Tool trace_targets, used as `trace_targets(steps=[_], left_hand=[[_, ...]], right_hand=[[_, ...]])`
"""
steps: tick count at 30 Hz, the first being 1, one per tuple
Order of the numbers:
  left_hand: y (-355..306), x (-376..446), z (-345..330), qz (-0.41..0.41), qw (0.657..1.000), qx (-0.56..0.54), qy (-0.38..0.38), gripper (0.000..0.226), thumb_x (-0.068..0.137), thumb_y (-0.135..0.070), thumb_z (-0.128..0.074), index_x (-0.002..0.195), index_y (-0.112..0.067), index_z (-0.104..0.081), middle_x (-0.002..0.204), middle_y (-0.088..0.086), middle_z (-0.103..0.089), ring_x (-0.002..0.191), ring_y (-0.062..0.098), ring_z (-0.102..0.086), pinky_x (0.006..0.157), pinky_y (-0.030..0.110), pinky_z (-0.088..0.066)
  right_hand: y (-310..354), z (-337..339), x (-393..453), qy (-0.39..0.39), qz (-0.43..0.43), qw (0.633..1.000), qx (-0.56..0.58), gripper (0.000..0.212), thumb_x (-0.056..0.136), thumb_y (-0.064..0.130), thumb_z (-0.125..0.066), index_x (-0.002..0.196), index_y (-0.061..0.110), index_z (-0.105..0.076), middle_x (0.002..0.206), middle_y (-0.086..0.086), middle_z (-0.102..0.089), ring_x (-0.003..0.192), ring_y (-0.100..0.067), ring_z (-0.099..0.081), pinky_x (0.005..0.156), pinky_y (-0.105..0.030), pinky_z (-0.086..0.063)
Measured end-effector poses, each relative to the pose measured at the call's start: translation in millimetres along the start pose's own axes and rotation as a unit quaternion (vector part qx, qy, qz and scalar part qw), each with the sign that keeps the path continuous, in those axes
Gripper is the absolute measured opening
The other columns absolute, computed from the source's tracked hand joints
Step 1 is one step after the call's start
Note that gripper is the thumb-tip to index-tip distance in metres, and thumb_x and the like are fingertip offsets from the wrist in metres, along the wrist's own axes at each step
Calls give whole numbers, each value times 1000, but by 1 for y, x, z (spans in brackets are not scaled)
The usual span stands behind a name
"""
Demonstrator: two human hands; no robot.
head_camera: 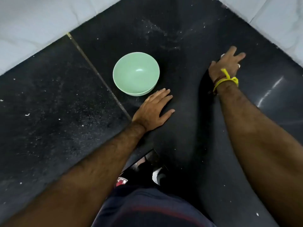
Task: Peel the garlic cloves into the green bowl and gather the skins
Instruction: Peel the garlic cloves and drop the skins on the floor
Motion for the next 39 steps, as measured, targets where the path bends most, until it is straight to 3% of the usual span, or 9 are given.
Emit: trace_targets(steps=[4,7,11,15,20,26,30,34,39], left_hand=[[2,1,0,9,1000,2,-3,54,100,-43,-57,143,-12,-54,157,4,-43,149,21,-32,122,39,-27],[4,0,-1,6,1000,0,-12,52,100,-42,-58,142,-11,-55,156,3,-44,148,20,-34,120,42,-32],[5,0,1,1,999,1,-33,51,99,-41,-59,140,-10,-57,154,4,-47,147,20,-37,119,39,-33],[5,-1,0,-7,999,-5,-41,52,98,-39,-61,138,-8,-58,153,6,-49,146,21,-38,118,41,-35],[3,-1,1,-13,999,-13,-49,53,96,-40,-61,138,-7,-59,148,8,-54,143,23,-43,115,43,-38],[1,-19,13,8,997,-4,-82,51,95,-46,-59,136,-14,-62,140,2,-61,134,19,-51,110,36,-38],[-9,-47,3,46,992,-86,-81,47,92,-38,-68,134,-17,-64,128,0,-67,122,17,-53,105,37,-38],[-9,-46,-2,57,984,-152,-70,54,85,-48,-70,130,-18,-68,115,-2,-70,110,15,-56,101,27,-42],[-9,-39,-8,65,979,-186,-48,42,79,-55,-68,113,-31,-76,103,-13,-71,99,13,-60,91,47,-48]], right_hand=[[10,-5,12,23,36,995,-86,39,92,9,-58,129,2,-47,147,-21,-32,119,-41,-54,95,-37,-45],[17,-14,1,21,81,992,-98,30,89,5,-57,119,0,-59,140,-21,-41,108,-40,-59,89,-36,-47],[23,-16,-41,20,141,989,-39,26,90,10,-55,113,1,-61,128,-20,-51,105,-40,-58,89,-38,-43],[13,-7,-94,31,162,982,93,14,83,19,-68,95,12,-69,99,-8,-69,91,-25,-64,82,-33,-48],[-10,5,-152,64,109,970,208,13,81,13,-75,91,13,-67,82,5,-66,70,-1,-58,65,-4,-43],[-16,-7,-194,113,130,969,176,23,87,24,-71,109,19,-73,98,4,-73,92,-13,-66,87,-33,-56],[-26,-12,-207,128,102,975,153,14,84,20,-76,97,16,-76,91,3,-72,80,-8,-63,76,-18,-48],[-30,-12,-218,120,71,977,162,9,82,20,-78,90,16,-77,83,2,-73,77,-8,-67,75,-21,-53],[-39,-26,-226,172,30,947,271,10,81,13,-81,89,12,-77,80,-5,-75,76,-20,-73,72,-29,-60]])
Point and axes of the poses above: each hand's wrist, its own x-axis towards the middle knuckle, its own z-axis out of the back of the hand, y = z × x, the point moved 10 cm from there along x, towards the middle knuckle
